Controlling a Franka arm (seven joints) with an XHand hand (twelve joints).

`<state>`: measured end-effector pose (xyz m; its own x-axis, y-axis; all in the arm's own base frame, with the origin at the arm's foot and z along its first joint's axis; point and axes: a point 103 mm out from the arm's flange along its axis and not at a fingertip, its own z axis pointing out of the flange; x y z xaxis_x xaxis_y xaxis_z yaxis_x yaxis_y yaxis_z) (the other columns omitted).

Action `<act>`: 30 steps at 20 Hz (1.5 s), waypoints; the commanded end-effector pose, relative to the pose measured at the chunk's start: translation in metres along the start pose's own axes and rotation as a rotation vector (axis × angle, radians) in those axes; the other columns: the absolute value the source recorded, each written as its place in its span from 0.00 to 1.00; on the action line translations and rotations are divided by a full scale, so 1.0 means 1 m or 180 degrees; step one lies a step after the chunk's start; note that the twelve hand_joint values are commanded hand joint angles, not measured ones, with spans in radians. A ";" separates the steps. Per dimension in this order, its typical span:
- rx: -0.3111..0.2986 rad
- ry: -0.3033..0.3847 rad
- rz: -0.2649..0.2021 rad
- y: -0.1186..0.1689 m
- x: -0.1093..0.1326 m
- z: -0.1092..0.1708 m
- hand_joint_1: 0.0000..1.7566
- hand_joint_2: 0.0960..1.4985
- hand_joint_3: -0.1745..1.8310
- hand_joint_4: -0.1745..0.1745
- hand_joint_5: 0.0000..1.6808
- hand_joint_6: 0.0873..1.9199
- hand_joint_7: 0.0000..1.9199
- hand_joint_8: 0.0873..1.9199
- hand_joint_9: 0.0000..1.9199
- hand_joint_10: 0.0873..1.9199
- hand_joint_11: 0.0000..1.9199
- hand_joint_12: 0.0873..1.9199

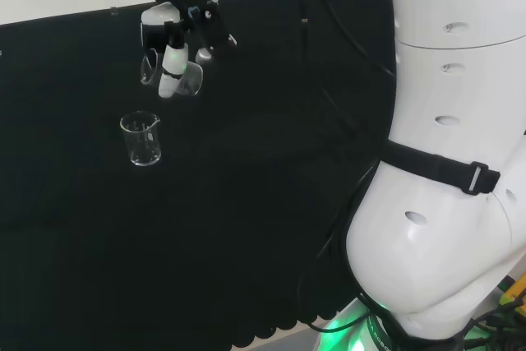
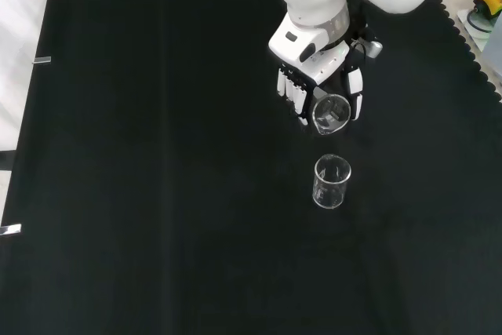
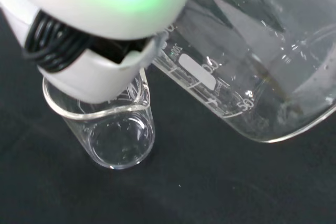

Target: Place the beaker back on the table.

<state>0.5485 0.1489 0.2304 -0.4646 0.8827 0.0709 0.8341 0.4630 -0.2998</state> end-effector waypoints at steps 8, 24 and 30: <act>-0.0310 0.0389 -0.0171 0.002 -0.021 0.022 0.82 0.27 0.55 0.00 0.74 0.32 0.76 0.24 0.70 0.41 0.53 0.41; -0.0472 0.1033 -0.0533 0.008 -0.051 0.053 0.82 0.27 0.54 0.00 0.73 0.32 0.76 0.25 0.70 0.41 0.53 0.41; -0.0491 0.1379 -0.0610 0.015 -0.062 0.069 0.82 0.28 0.54 0.00 0.73 0.33 0.76 0.25 0.69 0.40 0.52 0.41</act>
<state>0.5646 0.1007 0.1704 -0.4923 0.7639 0.4172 0.8020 0.5844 -0.1236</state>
